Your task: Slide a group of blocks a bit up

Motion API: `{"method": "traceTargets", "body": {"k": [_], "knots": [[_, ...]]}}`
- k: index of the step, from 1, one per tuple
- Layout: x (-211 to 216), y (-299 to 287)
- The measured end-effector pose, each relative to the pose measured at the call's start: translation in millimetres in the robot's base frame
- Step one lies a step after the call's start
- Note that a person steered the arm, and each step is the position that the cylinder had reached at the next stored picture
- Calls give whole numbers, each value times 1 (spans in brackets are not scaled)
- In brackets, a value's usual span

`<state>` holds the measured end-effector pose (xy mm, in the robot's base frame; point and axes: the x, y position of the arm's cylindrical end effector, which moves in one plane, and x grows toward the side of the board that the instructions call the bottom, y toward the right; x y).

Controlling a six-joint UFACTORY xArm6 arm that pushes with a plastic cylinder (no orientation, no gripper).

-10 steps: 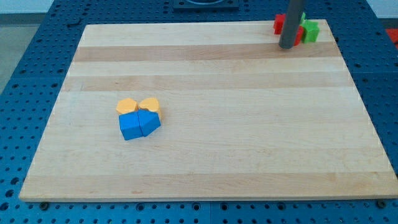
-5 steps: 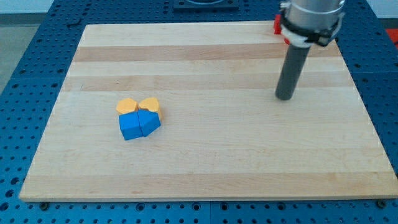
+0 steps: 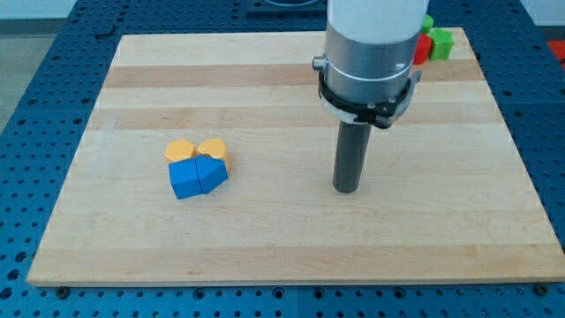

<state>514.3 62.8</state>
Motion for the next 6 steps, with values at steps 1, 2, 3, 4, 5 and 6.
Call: {"method": "traceTargets", "body": {"k": [1,2,3,4,5,6], "knots": [[36,-14],[60,-88],[65,-179],[63,-259],[53,-301],[28,-295]]}}
